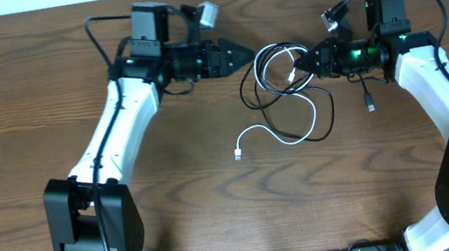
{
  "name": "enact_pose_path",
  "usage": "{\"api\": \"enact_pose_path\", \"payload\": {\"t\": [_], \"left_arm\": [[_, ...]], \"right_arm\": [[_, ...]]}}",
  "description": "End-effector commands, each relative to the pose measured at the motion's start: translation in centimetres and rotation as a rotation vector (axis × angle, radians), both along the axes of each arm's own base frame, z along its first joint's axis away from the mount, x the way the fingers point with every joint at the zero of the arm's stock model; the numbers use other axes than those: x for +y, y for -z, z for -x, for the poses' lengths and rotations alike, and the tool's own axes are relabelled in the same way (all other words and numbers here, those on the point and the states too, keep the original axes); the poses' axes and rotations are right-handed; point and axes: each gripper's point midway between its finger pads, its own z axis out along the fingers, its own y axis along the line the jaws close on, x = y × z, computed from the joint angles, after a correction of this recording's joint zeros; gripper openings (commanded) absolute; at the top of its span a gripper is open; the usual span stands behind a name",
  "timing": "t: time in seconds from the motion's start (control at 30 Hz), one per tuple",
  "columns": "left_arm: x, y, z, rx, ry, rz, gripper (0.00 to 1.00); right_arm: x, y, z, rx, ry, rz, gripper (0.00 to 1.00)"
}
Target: Untangle cables
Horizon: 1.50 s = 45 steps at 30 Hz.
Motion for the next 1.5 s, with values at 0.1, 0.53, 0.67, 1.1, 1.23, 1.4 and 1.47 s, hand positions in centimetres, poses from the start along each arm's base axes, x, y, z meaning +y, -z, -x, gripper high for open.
{"api": "enact_pose_path", "payload": {"t": [0.1, 0.53, 0.67, 1.1, 1.23, 1.4, 1.47], "left_arm": [[-3.8, 2.0, 1.7, 0.045, -0.027, -0.137, 0.55], [-3.8, 6.7, 1.7, 0.095, -0.17, -0.352, 0.54], [-5.5, 8.8, 1.8, 0.097, -0.138, -0.364, 0.45], [-4.3, -5.4, 2.0, 0.038, -0.155, 0.004, 0.07], [-3.2, -9.7, -0.6, 0.154, -0.305, 0.195, 0.07], [-0.9, -12.7, -4.5, 0.681, -0.644, 0.541, 0.08], [-0.7, -13.0, -4.8, 0.845, -0.684, 0.622, 0.08]], "right_arm": [[0.2, -0.2, 0.4, 0.011, -0.002, -0.009, 0.04], [0.2, -0.1, 0.7, 0.03, -0.003, -0.009, 0.04], [0.2, -0.1, 0.7, 0.035, 0.0, -0.01, 0.04], [-3.4, 4.1, -0.2, 0.052, 0.133, 0.308, 0.57], [0.4, 1.0, -0.7, -0.121, -0.032, 0.145, 0.79], [3.3, -2.3, -1.7, -0.294, -0.152, -0.033, 0.84], [5.0, -3.3, -1.5, -0.354, -0.22, -0.101, 0.84]]}}
